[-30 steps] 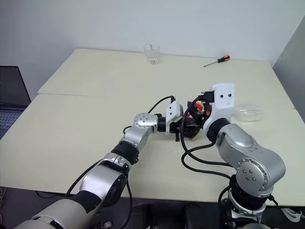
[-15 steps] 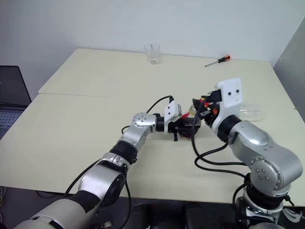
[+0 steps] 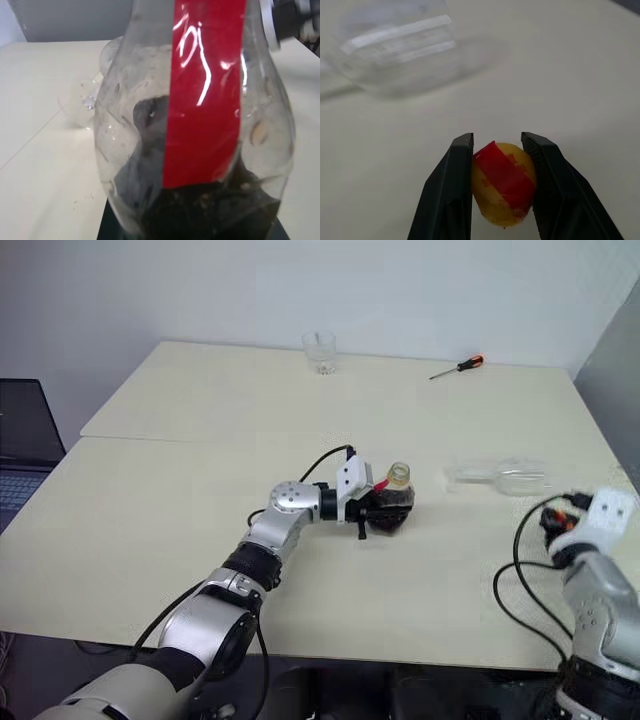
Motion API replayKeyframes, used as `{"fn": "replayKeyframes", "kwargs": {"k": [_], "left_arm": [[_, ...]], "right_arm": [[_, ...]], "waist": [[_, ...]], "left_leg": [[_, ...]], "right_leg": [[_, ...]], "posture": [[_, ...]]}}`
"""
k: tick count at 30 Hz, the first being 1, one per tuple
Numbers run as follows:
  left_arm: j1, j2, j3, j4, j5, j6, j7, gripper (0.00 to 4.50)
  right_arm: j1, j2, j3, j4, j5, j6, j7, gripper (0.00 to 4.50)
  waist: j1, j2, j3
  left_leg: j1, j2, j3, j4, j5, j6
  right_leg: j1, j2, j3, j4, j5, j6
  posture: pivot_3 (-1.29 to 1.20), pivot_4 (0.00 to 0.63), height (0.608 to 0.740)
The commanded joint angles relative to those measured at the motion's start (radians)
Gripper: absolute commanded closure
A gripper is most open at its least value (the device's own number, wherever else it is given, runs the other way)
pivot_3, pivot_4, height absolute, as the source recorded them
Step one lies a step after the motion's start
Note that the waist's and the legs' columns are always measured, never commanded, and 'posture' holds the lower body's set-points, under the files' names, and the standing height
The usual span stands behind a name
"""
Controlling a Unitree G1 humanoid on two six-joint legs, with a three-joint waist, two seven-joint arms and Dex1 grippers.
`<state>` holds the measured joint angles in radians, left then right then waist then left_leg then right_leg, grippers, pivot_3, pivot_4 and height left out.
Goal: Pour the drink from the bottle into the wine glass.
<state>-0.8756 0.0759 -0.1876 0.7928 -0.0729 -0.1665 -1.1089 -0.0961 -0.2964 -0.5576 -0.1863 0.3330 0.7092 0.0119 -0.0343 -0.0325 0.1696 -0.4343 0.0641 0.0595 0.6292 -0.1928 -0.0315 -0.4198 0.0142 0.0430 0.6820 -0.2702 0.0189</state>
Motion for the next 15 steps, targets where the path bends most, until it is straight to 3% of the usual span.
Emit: {"fn": "replayKeyframes", "kwargs": {"k": [1,9,10,15], "left_arm": [[-0.013,-0.008,0.010,-0.057,-0.022,0.002,0.004,3.70],[-0.014,-0.007,0.011,-0.067,-0.024,0.013,0.005,3.70],[-0.014,-0.006,0.012,-0.068,-0.024,0.014,0.005,3.70],[-0.008,0.001,0.021,-0.074,-0.029,0.025,0.020,3.70]], "right_arm": [[-0.014,0.003,0.020,0.013,-0.039,-0.096,-0.024,2.96],[-0.031,-0.012,0.039,-0.029,-0.013,-0.090,-0.006,0.18],[-0.028,-0.019,0.040,-0.056,-0.009,-0.074,-0.003,0.00],[-0.037,-0.062,0.019,-0.254,0.040,0.056,-0.017,0.00]], "waist": [[-0.005,0.001,-0.001],[0.001,0.002,-0.001],[0.002,0.002,-0.001],[0.002,0.002,-0.001]], "left_leg": [[0.001,0.000,0.000,0.000,0.000,0.000],[0.001,0.000,0.000,0.000,0.000,0.000],[0.000,0.000,0.000,0.000,0.000,0.000],[0.000,0.000,0.000,0.000,0.000,0.000]], "right_leg": [[0.000,0.000,0.001,0.000,0.000,0.000],[0.001,0.001,0.000,-0.001,0.000,0.000],[0.001,0.001,0.000,-0.001,0.000,0.000],[0.001,0.000,0.000,0.000,0.000,0.000]], "posture": [[0.00,0.150,0.740],[0.00,0.150,0.740],[0.00,0.150,0.740],[0.00,0.150,0.740]]}}
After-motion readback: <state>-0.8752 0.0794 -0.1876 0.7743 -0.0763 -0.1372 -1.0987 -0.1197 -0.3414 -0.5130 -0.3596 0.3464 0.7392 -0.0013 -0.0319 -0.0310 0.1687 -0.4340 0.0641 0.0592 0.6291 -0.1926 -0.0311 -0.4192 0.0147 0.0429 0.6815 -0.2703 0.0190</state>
